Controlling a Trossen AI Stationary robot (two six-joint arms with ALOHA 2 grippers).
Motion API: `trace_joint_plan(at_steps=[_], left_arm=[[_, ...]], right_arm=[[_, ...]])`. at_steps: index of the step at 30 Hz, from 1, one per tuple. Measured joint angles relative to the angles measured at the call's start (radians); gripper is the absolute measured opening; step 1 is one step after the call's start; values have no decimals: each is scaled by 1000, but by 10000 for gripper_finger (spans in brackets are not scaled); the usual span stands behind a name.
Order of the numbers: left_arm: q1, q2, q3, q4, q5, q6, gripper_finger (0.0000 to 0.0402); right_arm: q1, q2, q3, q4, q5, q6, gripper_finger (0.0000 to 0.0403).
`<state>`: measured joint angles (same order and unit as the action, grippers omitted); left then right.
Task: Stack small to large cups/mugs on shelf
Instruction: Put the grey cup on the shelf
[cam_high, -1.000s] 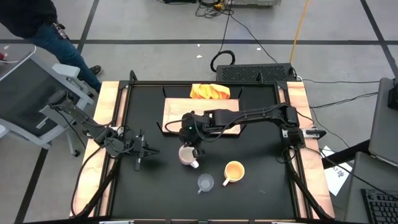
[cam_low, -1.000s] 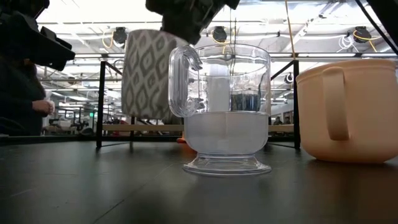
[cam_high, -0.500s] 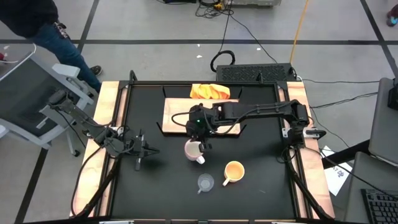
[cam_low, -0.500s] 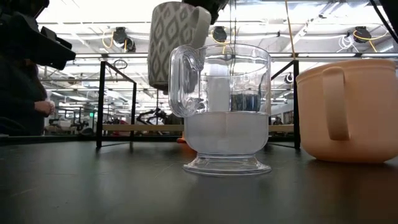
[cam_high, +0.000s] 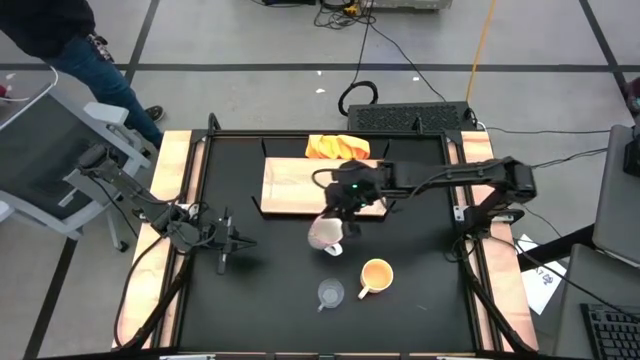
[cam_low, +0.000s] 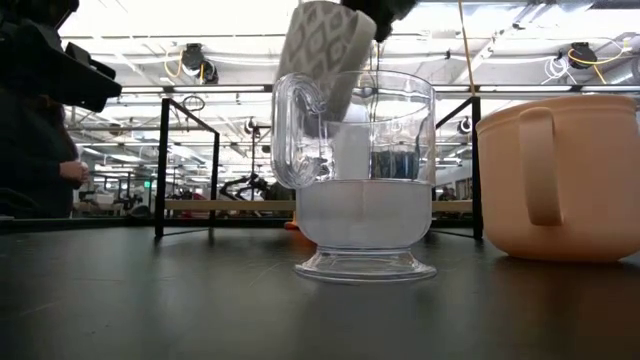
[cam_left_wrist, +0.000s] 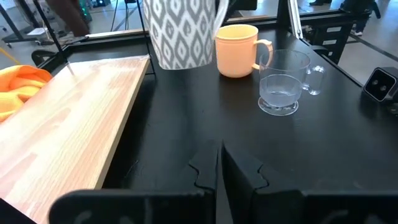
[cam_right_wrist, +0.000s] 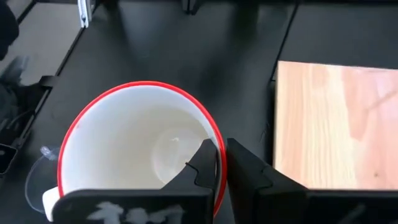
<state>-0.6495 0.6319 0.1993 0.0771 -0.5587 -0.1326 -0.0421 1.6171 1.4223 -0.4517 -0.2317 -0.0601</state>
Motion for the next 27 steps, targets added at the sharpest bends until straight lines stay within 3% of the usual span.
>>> trace_joint_plan(at_steps=[12,27], left_arm=[[24,0,0,0,-19,-1,24],[42,0,0,-34,-18,-12,24]], right_arm=[[-36,-133,-261,239,-2,17,9],[-141,-93,-325,443,-40,-4,9]])
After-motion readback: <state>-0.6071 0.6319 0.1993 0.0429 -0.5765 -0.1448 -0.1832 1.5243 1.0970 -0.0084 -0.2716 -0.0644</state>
